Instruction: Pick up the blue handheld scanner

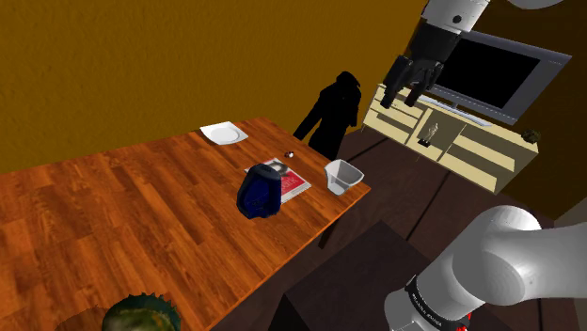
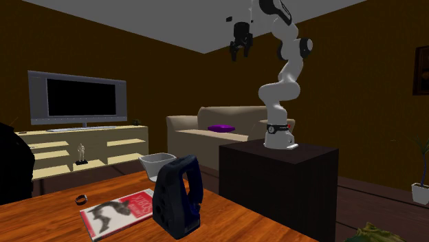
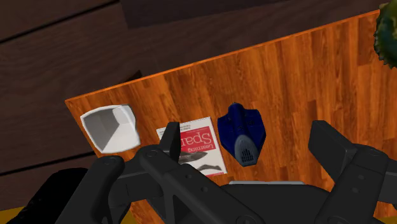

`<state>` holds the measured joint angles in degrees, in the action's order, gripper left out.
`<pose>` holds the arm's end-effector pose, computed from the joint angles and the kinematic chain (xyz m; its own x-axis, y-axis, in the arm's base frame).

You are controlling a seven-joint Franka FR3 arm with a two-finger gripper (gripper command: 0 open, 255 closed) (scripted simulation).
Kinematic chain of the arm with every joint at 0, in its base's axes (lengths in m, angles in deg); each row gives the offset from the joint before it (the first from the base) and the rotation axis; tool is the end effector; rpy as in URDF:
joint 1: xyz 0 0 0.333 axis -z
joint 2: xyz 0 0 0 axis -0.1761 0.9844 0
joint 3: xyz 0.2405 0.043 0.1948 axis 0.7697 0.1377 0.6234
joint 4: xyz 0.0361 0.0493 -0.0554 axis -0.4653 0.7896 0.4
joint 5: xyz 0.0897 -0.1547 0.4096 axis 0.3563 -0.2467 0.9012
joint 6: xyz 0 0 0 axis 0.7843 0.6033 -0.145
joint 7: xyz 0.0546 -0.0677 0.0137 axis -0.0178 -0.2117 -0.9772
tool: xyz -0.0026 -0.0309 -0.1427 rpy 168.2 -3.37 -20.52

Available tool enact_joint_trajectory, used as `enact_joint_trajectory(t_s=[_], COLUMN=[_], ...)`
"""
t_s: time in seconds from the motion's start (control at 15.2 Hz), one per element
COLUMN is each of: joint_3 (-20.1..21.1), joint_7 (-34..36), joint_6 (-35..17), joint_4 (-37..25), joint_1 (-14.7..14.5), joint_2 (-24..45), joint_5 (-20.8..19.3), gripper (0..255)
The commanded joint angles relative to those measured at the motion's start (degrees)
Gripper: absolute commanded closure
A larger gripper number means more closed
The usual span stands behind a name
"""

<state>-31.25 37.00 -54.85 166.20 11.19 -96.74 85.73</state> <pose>0.3625 -0.0136 0.5982 0.9888 -0.1312 0.0715 -0.1321 -0.9912 0.0075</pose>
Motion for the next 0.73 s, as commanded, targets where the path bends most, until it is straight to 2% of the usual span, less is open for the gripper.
enact_joint_trajectory(t_s=[0.0,0.66], joint_3=[0.0,2.6], joint_7=[0.0,3.3], joint_6=[0.0,-18.5], joint_4=[0.0,7.5], joint_1=[0.0,-0.1], joint_2=[0.0,12.2], joint_5=[0.0,-0.3], gripper=[0,0])
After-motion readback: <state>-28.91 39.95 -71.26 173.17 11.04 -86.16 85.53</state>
